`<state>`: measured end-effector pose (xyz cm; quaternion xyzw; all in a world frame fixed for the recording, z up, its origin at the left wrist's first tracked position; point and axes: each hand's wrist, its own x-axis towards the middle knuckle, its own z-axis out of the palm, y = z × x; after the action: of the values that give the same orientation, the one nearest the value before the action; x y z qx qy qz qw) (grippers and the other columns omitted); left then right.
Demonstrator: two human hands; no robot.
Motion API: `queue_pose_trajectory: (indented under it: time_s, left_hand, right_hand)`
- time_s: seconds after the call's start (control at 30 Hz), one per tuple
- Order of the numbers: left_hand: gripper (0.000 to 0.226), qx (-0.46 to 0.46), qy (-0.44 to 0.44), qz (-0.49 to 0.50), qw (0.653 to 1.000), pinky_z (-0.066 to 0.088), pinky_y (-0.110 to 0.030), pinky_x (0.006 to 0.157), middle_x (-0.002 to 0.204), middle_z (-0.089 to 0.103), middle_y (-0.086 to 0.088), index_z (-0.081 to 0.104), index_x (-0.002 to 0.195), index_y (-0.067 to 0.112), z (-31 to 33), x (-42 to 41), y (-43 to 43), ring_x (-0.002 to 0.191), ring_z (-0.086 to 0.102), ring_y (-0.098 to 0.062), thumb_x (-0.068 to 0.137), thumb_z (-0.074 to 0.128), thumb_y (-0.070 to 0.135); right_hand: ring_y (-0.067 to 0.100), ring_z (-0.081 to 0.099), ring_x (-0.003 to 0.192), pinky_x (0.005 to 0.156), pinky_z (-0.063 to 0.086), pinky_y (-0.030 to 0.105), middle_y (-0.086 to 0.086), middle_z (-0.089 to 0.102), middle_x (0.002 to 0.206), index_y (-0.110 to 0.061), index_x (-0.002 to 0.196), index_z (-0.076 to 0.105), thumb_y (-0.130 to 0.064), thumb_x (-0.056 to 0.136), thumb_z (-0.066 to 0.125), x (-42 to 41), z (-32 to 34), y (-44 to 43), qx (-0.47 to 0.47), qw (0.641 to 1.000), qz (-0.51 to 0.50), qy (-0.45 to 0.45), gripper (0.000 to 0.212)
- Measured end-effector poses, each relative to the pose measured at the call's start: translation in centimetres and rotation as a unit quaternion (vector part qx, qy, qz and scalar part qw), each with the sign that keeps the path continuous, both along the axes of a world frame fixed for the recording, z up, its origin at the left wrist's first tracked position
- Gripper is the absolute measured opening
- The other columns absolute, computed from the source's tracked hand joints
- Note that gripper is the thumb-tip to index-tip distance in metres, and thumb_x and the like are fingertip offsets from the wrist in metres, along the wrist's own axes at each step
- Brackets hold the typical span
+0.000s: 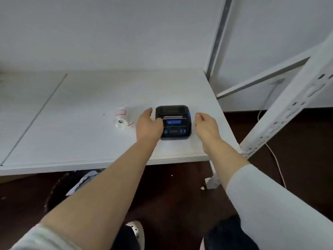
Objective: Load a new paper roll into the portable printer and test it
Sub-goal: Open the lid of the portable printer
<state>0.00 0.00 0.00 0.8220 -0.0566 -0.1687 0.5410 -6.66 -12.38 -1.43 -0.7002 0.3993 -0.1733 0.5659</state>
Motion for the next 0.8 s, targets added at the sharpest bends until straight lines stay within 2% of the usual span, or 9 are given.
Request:
queue_pose_trajectory:
  time_s: [0.1,0.2,0.27,0.33,0.4,0.47,0.53,0.7,0.8]
  left_hand:
    - [0.050,-0.036,0.050,0.020,0.998,0.037,-0.037,0.104,0.138,0.041,-0.027,0.030,0.133,-0.008,-0.9,0.1,-0.9,0.125,0.044,-0.037,0.084,0.032,0.001]
    - [0.018,-0.082,0.095,0.038,0.991,0.037,-0.005,0.048,0.075,0.050,-0.017,0.046,0.085,-0.009,-1.5,-0.2,-1.3,0.064,0.043,-0.017,0.080,0.028,-0.007]
    - [0.028,-0.098,0.087,0.038,0.991,0.026,-0.006,0.032,0.062,0.036,-0.003,0.037,0.061,0.010,-1.8,0.0,-1.7,0.057,0.031,-0.014,0.079,0.028,-0.009]
    - [0.033,-0.115,0.082,0.044,0.989,0.025,-0.006,0.031,0.062,0.033,-0.001,0.035,0.059,0.015,-2.1,0.0,-1.5,0.057,0.028,-0.013,0.080,0.028,-0.010]
    - [0.023,-0.132,0.087,0.048,0.986,0.028,-0.006,0.035,0.063,0.033,-0.007,0.049,0.075,-0.003,-2.3,-0.3,-1.2,0.059,0.028,-0.013,0.081,0.028,-0.010]
    - [0.027,-0.126,0.084,0.045,0.987,0.030,-0.011,0.044,0.067,0.038,-0.014,0.054,0.092,-0.008,-2.9,-0.4,-1.0,0.063,0.029,-0.015,0.080,0.029,-0.008]
    - [0.032,-0.116,0.074,0.030,0.990,0.030,-0.014,0.050,0.063,0.039,-0.004,0.052,0.065,0.013,-3.5,-0.3,-0.8,0.065,0.031,-0.015,0.077,0.031,-0.007]
    - [0.039,-0.129,0.068,0.033,0.989,0.031,-0.010,0.047,0.043,0.047,0.016,0.050,0.051,0.021,-4.5,0.1,-0.5,0.058,0.036,-0.009,0.076,0.035,-0.004]
    - [0.033,-0.145,0.053,0.020,0.988,0.039,-0.018,0.068,0.066,0.061,0.013,0.067,0.075,0.024,-5.3,0.1,-0.5,0.073,0.049,-0.009,0.078,0.041,0.003]
  right_hand:
    - [0.014,0.043,0.073,0.072,0.042,0.026,-0.002,0.044,0.070,-0.013,0.072,0.052,-0.016,0.093,0.036,0.3,-1.4,-0.3,0.092,0.996,-0.017,-0.014,0.027]
    - [0.014,0.044,0.095,0.107,0.037,0.035,-0.007,0.049,0.085,-0.027,0.078,0.050,-0.023,0.088,0.044,0.6,-2.8,-0.6,0.139,0.990,0.014,-0.037,0.013]
    - [0.015,0.045,0.106,0.113,0.032,0.044,-0.003,0.052,0.103,-0.030,0.087,0.053,-0.026,0.083,0.049,0.5,-3.2,-0.8,0.154,0.986,0.038,-0.054,0.007]
    - [0.027,0.047,0.125,0.114,0.028,0.049,0.014,0.056,0.127,-0.008,0.119,0.056,-0.017,0.088,0.049,0.0,-3.0,-0.5,0.161,0.984,0.042,-0.056,0.033]
    - [0.037,0.041,0.127,0.113,0.026,0.050,0.028,0.050,0.129,0.011,0.119,0.045,-0.003,0.091,0.044,-0.4,-3.4,-0.5,0.157,0.984,0.037,-0.078,0.032]
    - [0.024,0.052,0.119,0.109,0.036,0.038,0.014,0.066,0.110,-0.003,0.102,0.064,0.004,0.090,0.040,-0.7,-3.8,-0.6,0.170,0.980,0.046,-0.095,0.027]
    - [0.016,0.060,0.107,0.101,0.043,0.030,-0.002,0.069,0.093,-0.022,0.082,0.068,0.005,0.089,0.042,-0.4,-4.0,-0.8,0.169,0.978,0.066,-0.104,0.039]
    - [0.017,0.059,0.111,0.098,0.046,0.030,0.002,0.069,0.104,-0.026,0.090,0.067,-0.001,0.088,0.047,0.1,-4.4,-0.9,0.144,0.980,0.084,-0.110,0.032]
    - [0.017,0.059,0.111,0.099,0.046,0.030,-0.001,0.070,0.101,-0.027,0.090,0.067,-0.005,0.091,0.046,0.4,-4.4,-0.7,0.160,0.976,0.076,-0.128,0.031]
